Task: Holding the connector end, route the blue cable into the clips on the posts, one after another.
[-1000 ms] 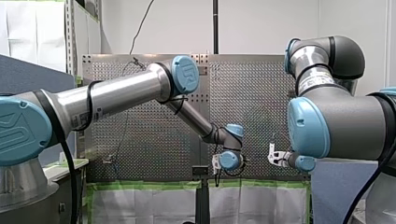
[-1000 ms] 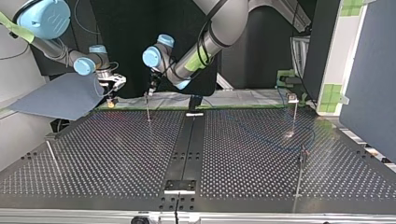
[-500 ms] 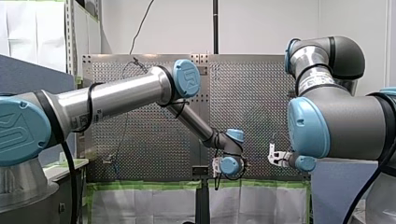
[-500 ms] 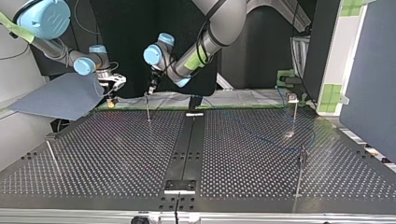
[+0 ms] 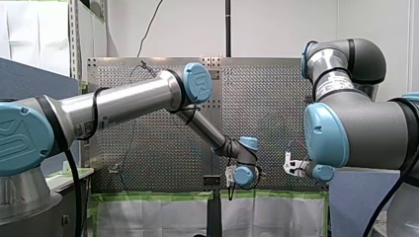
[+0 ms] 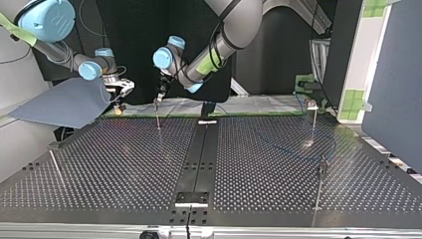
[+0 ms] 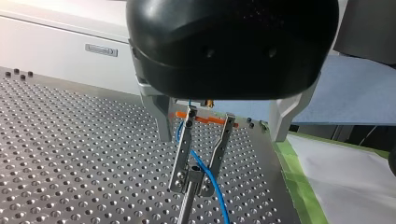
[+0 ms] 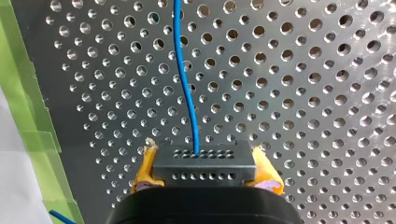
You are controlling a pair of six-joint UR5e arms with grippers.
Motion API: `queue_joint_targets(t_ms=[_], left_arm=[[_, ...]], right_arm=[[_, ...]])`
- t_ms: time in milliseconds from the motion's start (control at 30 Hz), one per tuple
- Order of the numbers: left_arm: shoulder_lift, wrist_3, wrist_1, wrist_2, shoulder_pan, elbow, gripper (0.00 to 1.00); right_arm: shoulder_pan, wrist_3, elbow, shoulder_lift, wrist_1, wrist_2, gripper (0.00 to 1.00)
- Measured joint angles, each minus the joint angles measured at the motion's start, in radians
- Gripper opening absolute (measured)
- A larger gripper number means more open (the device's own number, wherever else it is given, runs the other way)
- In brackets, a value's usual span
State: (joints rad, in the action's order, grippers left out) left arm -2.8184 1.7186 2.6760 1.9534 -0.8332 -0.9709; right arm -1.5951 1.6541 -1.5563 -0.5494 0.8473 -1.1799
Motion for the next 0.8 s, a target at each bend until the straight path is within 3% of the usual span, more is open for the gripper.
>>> queue_joint_targets(t_ms=[800], left_arm=[[0.000,-0.003,0.012,0.000,0.005,0.000,1.00]], right_arm=[[0.003,-0.002,0.000,0.001,-0.002,0.000,0.00]])
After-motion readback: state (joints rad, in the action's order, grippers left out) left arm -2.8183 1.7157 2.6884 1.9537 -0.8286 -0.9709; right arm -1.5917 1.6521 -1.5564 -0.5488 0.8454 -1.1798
